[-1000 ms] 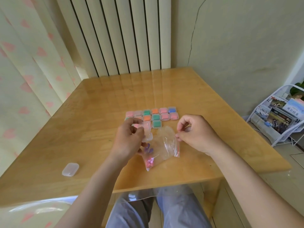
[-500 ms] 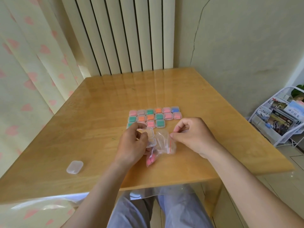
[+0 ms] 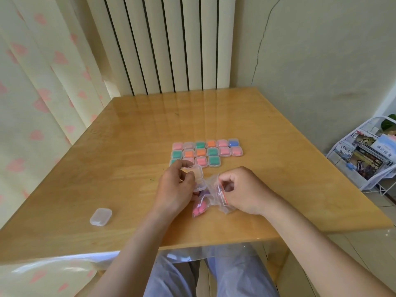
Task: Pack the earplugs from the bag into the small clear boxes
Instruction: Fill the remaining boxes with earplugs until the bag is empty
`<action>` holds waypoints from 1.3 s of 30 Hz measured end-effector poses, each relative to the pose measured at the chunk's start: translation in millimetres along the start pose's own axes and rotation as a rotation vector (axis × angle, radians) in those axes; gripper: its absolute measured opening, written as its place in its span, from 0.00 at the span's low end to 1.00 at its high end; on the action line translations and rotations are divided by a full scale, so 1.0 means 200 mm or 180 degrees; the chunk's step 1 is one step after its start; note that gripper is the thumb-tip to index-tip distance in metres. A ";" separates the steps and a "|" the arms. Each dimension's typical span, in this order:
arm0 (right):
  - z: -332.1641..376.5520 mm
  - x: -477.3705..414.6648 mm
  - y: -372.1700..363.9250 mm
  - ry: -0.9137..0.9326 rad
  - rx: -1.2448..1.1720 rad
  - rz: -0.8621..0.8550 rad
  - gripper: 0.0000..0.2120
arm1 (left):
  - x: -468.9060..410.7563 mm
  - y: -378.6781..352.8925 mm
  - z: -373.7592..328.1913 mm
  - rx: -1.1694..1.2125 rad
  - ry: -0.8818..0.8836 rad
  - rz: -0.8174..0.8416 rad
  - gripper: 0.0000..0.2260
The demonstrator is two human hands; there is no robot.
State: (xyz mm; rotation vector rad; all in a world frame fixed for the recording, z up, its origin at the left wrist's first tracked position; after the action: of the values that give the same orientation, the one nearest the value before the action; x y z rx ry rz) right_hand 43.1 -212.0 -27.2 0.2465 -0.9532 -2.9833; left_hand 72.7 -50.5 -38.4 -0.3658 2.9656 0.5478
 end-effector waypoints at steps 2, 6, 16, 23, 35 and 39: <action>-0.02 -0.01 0.00 0.0033 0.0279 -0.0034 0.11 | 0.00 0.00 0.01 -0.0013 0.0008 -0.0023 0.10; -0.04 -0.03 -0.02 0.0193 0.0463 -0.0189 0.11 | 0.00 0.02 0.03 -0.0133 -0.0079 -0.0139 0.09; -0.07 -0.07 -0.07 0.0293 0.0738 -0.0284 0.06 | 0.00 0.01 0.05 -0.0346 -0.0245 -0.0126 0.08; -0.06 -0.07 -0.07 0.0268 0.0726 -0.0292 0.04 | 0.00 0.00 0.03 -0.0434 -0.0327 -0.0146 0.08; -0.08 -0.01 0.07 -0.0341 -0.0113 -0.0301 0.13 | 0.02 0.01 0.02 -0.0355 -0.0391 -0.0173 0.08; -0.11 0.00 0.11 -0.0339 -0.0263 -0.0373 0.09 | 0.02 0.00 0.02 -0.0374 -0.0362 -0.0168 0.08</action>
State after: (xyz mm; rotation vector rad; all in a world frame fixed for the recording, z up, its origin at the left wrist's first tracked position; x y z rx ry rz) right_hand 45.5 -242.6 -32.2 0.1495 -0.8493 -3.1631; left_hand 69.1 -49.3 -42.8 -0.4078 2.8143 0.7138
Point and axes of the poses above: each hand's wrist, its own x-axis away from the middle knuckle, its own y-axis out of the back of the hand, z = x × y, the point moved 9 cm from there along -x, towards the middle knuckle, and after that the axes turned 13 degrees about -z, right-handed, at the moved point
